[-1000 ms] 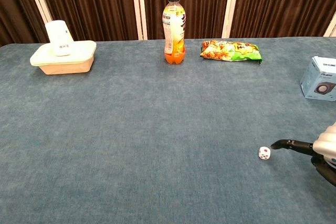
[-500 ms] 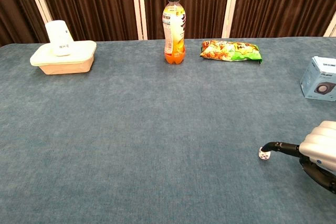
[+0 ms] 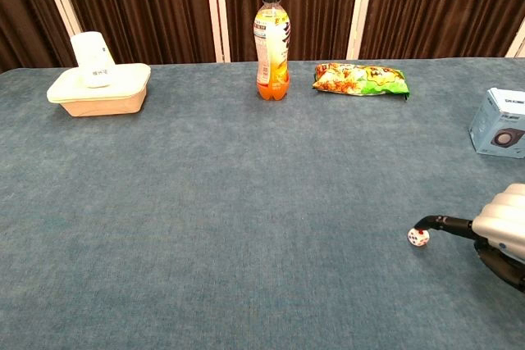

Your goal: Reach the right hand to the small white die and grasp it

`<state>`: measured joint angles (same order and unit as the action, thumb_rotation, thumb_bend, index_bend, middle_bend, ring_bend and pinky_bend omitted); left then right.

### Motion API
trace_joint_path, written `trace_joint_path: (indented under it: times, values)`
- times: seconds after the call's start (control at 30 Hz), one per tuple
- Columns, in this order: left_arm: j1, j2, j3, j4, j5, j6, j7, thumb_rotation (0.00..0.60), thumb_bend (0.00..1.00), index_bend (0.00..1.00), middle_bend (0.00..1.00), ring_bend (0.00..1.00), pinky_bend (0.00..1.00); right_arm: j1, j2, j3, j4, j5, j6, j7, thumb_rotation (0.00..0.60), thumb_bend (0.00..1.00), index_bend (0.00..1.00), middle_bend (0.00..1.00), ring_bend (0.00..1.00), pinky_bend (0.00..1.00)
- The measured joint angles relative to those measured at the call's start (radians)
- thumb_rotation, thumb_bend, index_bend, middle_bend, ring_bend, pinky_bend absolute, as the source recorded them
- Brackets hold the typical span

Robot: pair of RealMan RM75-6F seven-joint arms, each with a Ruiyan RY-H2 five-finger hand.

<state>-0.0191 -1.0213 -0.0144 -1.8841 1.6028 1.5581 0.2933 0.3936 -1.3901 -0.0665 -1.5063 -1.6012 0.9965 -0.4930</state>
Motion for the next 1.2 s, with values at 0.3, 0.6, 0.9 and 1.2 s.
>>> trace_joint_path:
  times: [0.3,0.6,0.9,1.2]
  values:
    - [-0.001,0.001,0.001,-0.001,0.0,0.0,0.0,0.6,0.0,0.0,0.0,0.0,0.0,-0.012,0.042,-0.034,-0.01,-0.002,0.011,0.008,0.6,0.78,0.16,0.77,0.67,1.0]
    - [-0.001,-0.001,0.006,-0.008,0.007,0.001,0.007,0.6,0.0,0.0,0.0,0.0,0.0,-0.036,0.069,-0.098,-0.04,-0.125,0.092,0.017,0.6,0.78,0.16,0.78,0.67,1.0]
    - [0.003,0.002,0.009,-0.008,0.014,0.01,0.001,0.6,0.0,0.0,0.0,0.0,0.0,-0.057,0.092,-0.106,-0.06,-0.186,0.188,0.031,0.6,0.78,0.16,0.78,0.67,1.0]
    - [0.006,0.012,0.011,-0.001,0.024,0.019,-0.026,0.6,0.0,0.0,0.0,0.0,0.0,-0.092,0.121,-0.055,-0.047,-0.266,0.446,0.116,0.6,0.05,0.1,0.23,0.16,0.18]
